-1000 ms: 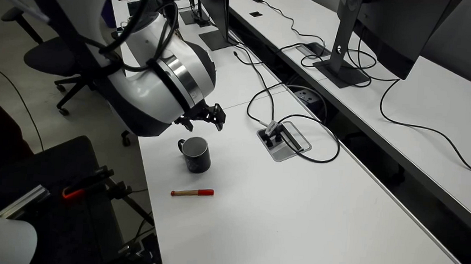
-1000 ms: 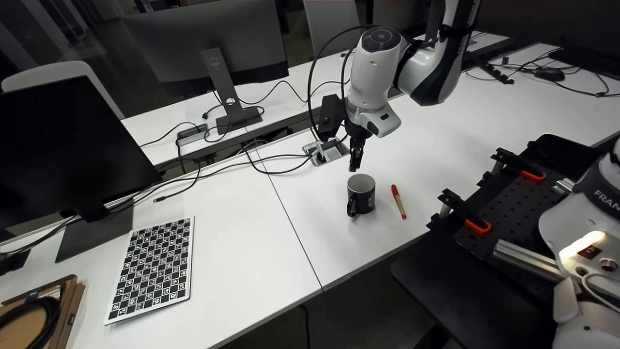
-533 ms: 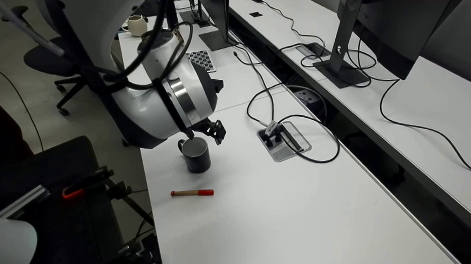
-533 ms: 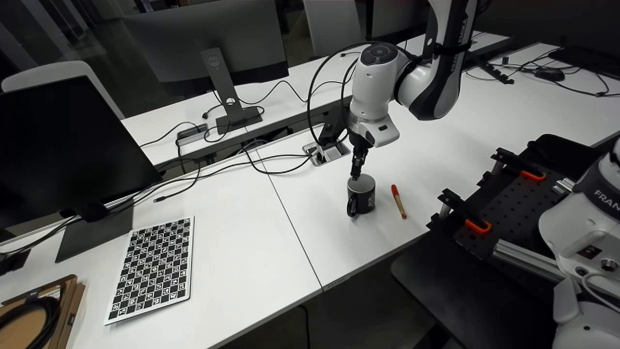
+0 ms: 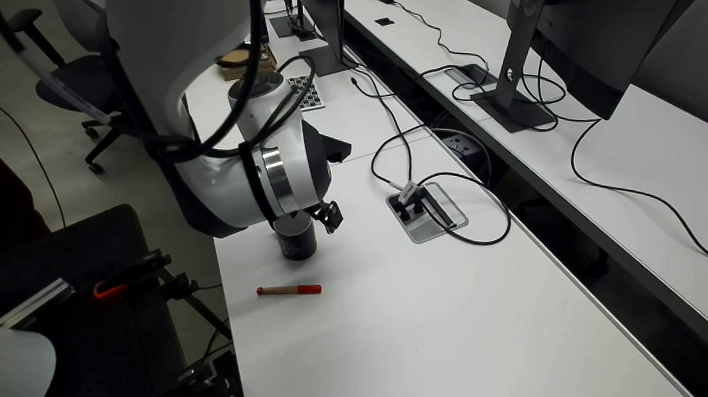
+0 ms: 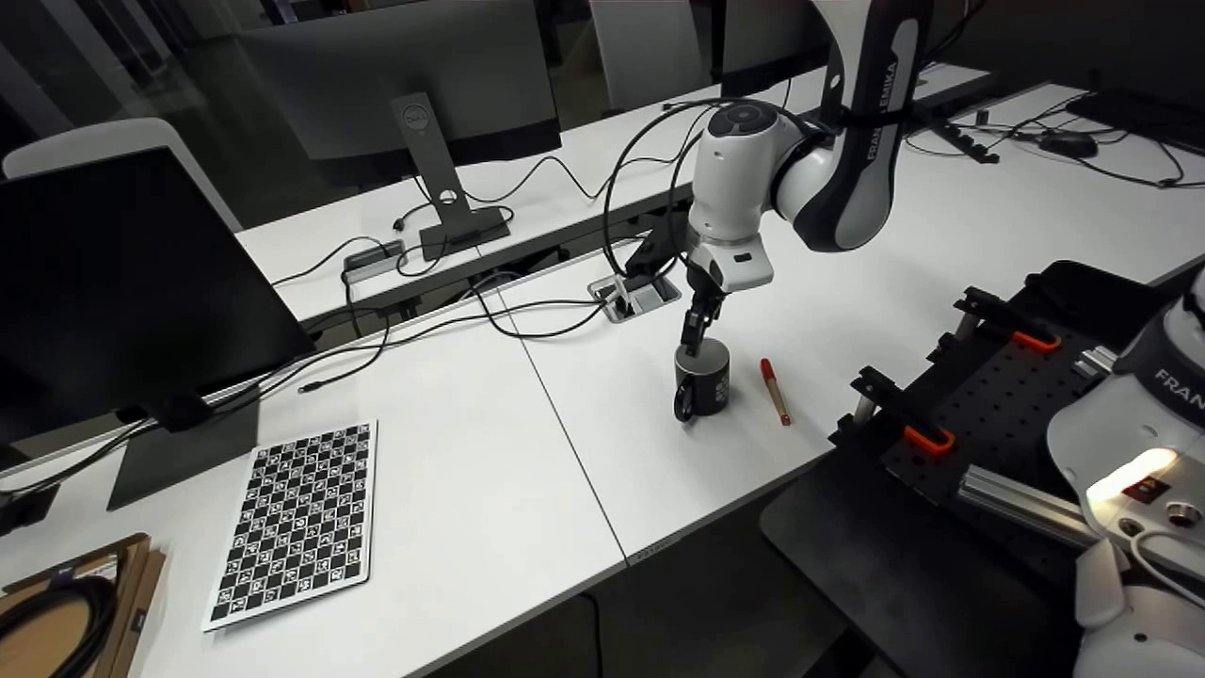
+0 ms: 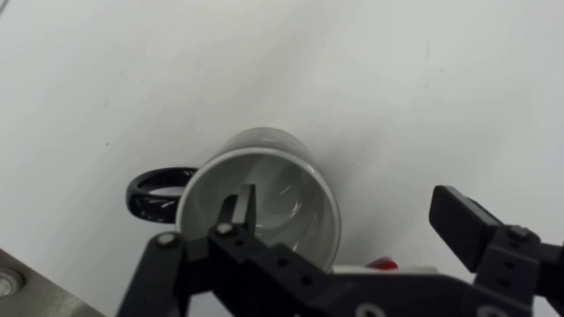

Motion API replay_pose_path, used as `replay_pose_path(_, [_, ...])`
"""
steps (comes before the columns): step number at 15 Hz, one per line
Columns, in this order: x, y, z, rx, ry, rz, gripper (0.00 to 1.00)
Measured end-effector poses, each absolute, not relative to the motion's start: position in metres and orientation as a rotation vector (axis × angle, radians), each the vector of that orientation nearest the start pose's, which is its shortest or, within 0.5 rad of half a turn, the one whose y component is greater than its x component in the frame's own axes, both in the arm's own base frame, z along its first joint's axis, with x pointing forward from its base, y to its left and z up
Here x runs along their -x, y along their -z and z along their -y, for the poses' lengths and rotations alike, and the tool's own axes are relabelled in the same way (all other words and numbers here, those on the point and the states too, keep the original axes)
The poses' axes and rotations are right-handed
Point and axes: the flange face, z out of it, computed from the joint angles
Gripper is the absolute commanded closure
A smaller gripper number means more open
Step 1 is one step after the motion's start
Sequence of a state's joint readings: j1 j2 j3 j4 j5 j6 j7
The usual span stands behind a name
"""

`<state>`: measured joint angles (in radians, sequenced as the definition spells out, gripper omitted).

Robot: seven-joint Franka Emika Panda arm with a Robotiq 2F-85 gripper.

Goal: Move the mug forward

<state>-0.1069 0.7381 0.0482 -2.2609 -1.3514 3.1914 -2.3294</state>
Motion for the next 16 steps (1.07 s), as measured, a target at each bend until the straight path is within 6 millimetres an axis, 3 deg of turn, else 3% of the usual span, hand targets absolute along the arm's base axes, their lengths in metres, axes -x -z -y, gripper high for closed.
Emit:
replay_pose_path(4, [-0.452, -0.042, -0.066, 0.607, -0.087, -2.915, 0.0])
replay_pose_path(5, [-0.452, -0.04, -0.066, 0.589, -0.099, -2.921, 0.11])
replay_pose_path(6, [-0.451, -0.039, -0.066, 0.574, -0.11, -2.926, 0.28])
replay_pose_path(13, [-0.452, -0.032, -0.065, 0.5, -0.166, -2.945, 0.81])
replay_pose_path(16, [-0.452, -0.031, -0.064, 0.486, -0.176, -2.948, 0.99])
